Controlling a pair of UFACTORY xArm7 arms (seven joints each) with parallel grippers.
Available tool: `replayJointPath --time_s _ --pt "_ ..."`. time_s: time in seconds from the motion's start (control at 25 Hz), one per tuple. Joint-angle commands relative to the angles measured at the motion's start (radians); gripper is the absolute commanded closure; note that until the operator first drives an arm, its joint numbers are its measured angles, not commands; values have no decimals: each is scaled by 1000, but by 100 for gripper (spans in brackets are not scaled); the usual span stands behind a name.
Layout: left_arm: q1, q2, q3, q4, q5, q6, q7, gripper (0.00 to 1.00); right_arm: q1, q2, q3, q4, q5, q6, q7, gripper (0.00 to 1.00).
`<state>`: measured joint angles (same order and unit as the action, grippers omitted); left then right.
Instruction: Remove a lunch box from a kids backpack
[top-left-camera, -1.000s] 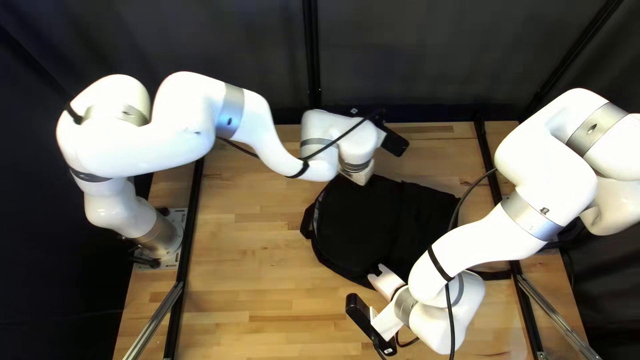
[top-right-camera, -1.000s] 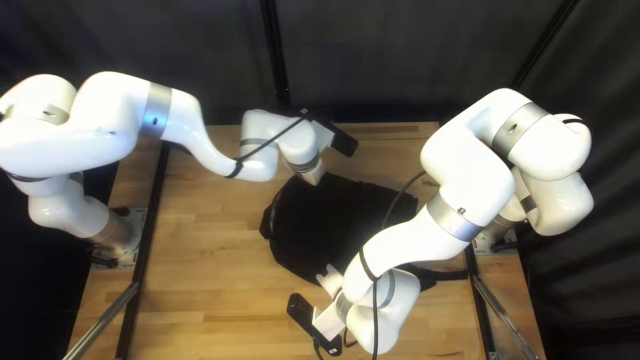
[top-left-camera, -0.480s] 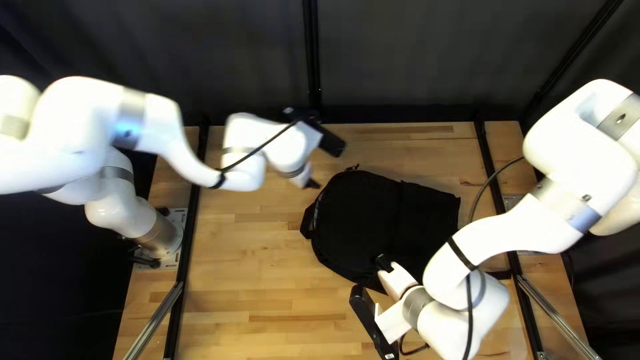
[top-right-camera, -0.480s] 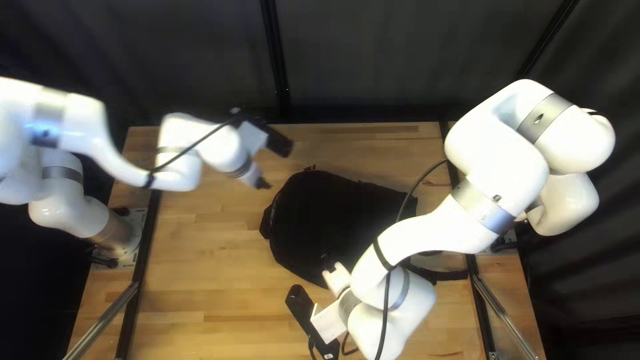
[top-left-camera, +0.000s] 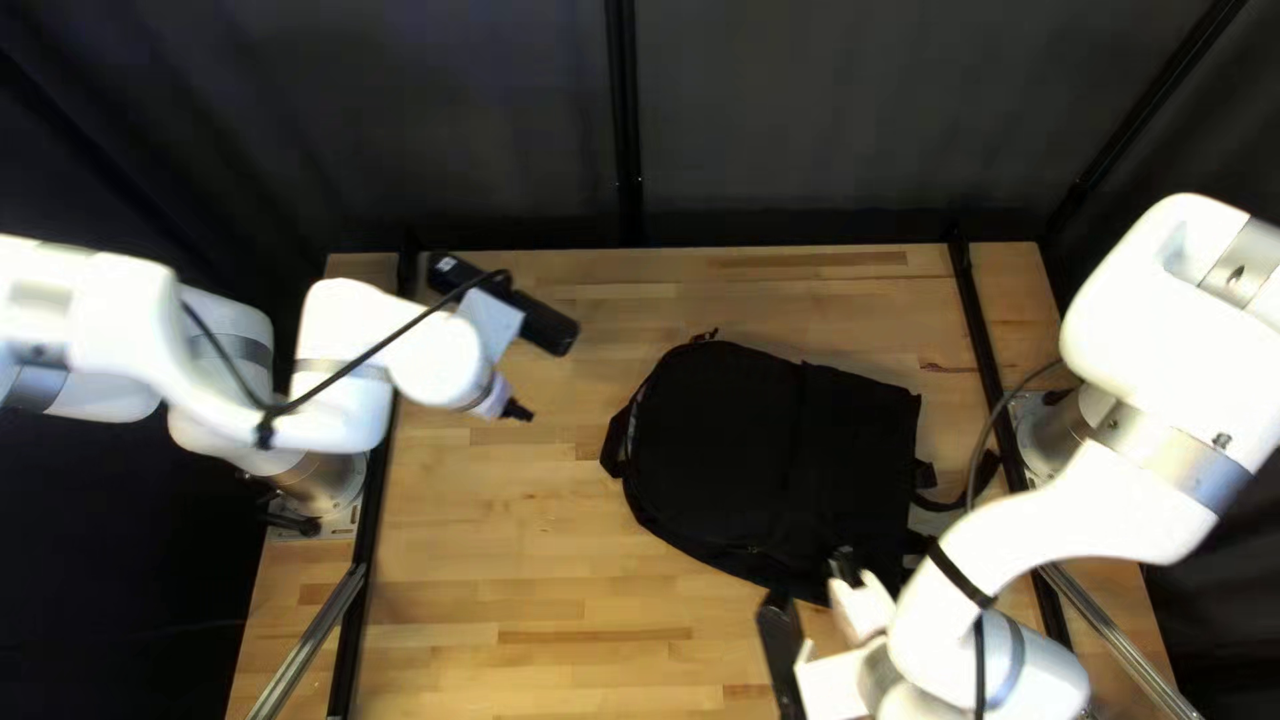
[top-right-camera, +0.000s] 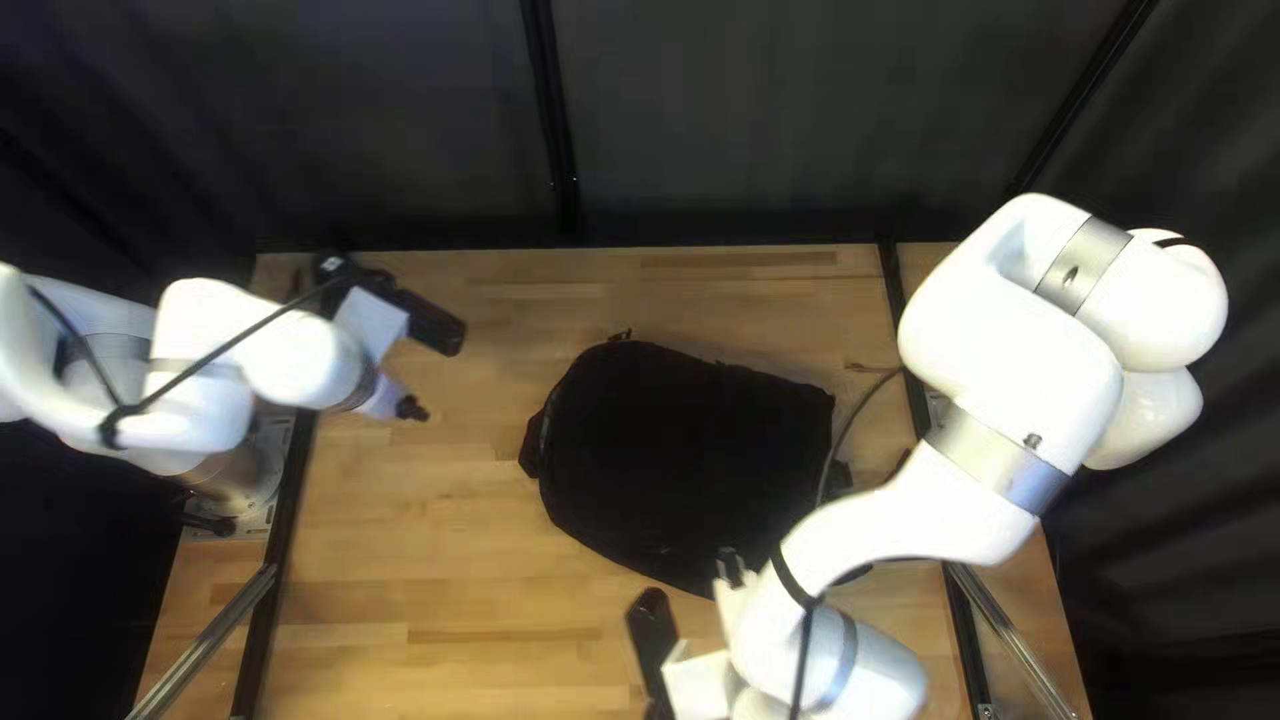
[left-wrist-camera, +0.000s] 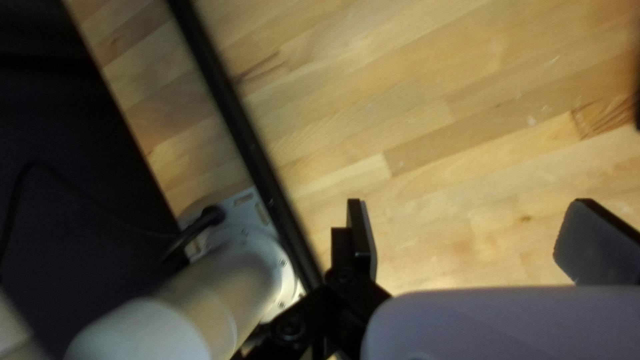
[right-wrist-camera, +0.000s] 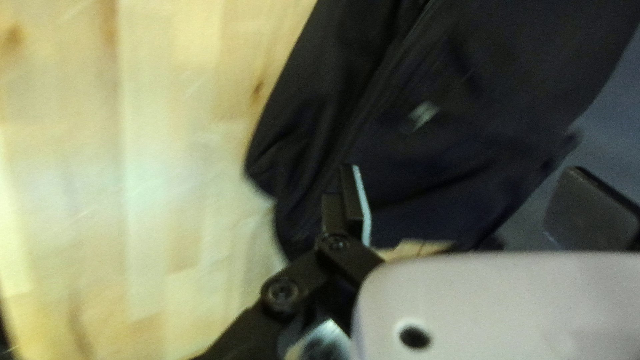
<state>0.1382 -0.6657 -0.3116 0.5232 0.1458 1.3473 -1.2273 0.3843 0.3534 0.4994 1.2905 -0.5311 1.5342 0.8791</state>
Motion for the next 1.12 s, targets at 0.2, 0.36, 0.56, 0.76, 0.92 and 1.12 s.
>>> replayJointPath --time_s 0.2,0.36,0.56,0.76,0.92,1.12 --pt "-23 -68 -11 37 -17 67 -4 0 32 -13 25 -122 122 -48 210 0" --pt "-23 -68 -11 37 -17 67 -4 0 32 -14 20 -146 145 -62 269 0" --pt "-23 -68 -11 37 -17 67 -4 0 26 -21 7 -183 169 -98 357 0" --pt "-23 -68 -11 37 -17 67 -4 0 9 -55 -8 -249 188 -162 440 2" --pt "-23 -68 -11 37 -17 67 -4 0 -11 -49 -34 -261 162 -219 461 5" --pt "-23 -68 -11 37 -17 67 -4 0 -21 -53 -54 -268 139 -265 501 18"
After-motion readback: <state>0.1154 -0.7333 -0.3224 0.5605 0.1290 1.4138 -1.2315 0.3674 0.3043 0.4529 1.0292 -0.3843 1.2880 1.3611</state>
